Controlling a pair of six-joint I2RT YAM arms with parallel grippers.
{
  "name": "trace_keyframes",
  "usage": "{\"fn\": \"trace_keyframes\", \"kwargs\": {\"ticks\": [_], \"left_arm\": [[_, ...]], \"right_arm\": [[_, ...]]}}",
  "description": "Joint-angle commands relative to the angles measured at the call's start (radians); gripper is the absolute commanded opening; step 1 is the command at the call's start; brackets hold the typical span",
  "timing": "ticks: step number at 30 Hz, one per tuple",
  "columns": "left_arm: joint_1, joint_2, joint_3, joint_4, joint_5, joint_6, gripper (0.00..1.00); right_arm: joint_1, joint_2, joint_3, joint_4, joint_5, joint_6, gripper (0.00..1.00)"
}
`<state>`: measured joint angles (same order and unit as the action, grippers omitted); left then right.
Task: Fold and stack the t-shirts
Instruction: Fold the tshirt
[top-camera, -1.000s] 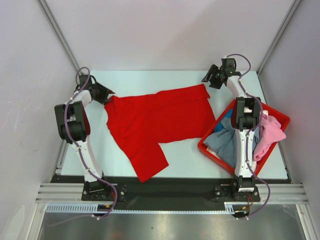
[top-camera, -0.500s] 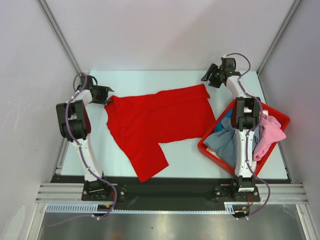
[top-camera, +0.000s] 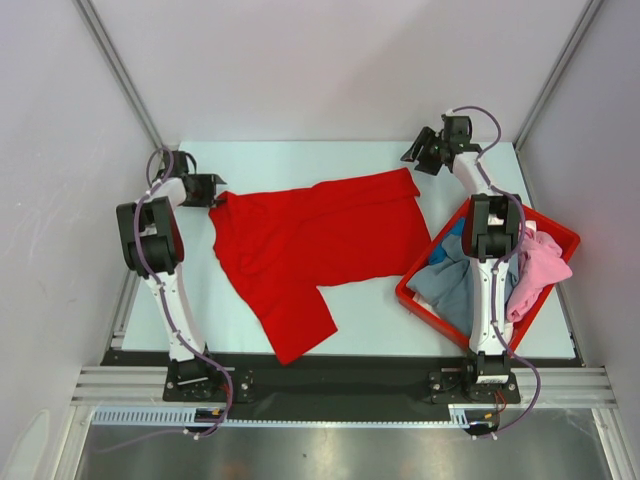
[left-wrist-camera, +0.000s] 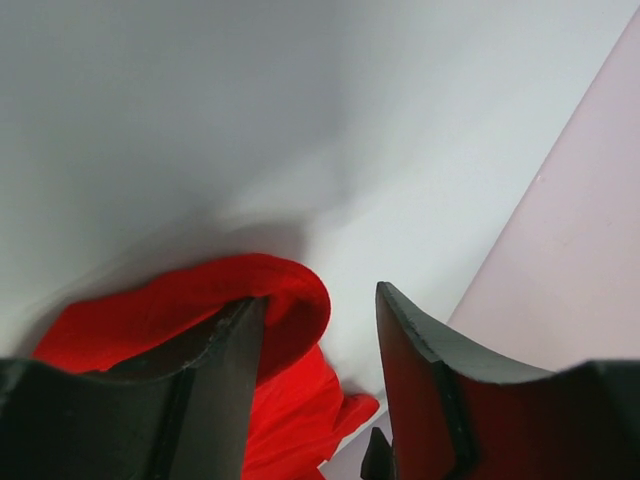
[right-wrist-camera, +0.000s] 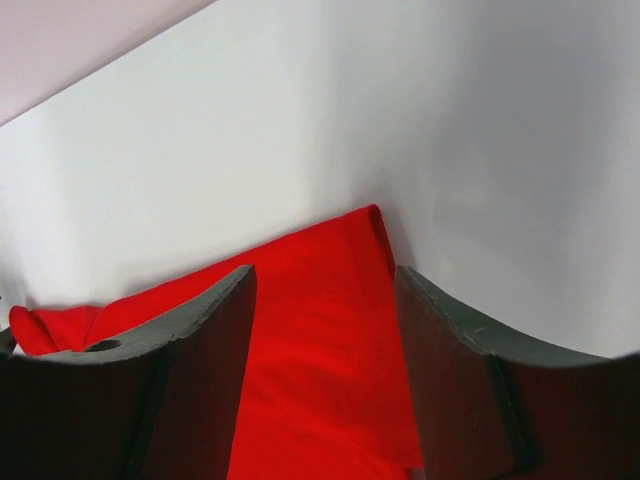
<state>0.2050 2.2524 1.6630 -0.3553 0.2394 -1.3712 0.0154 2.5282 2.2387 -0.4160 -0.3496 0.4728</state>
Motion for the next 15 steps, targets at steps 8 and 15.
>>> {"fn": "trace_keyframes", "kwargs": {"ticks": [8,15], "left_arm": [[0.014,0.038,0.044,0.01,-0.002,0.004,0.43],[0.017,0.041,0.04,0.015,0.0,0.018,0.24]], "right_arm": [[-0.008,0.034,0.002,0.063,-0.031,0.023,0.58],[-0.008,0.04,0.004,0.054,-0.019,0.024,0.59]]}}
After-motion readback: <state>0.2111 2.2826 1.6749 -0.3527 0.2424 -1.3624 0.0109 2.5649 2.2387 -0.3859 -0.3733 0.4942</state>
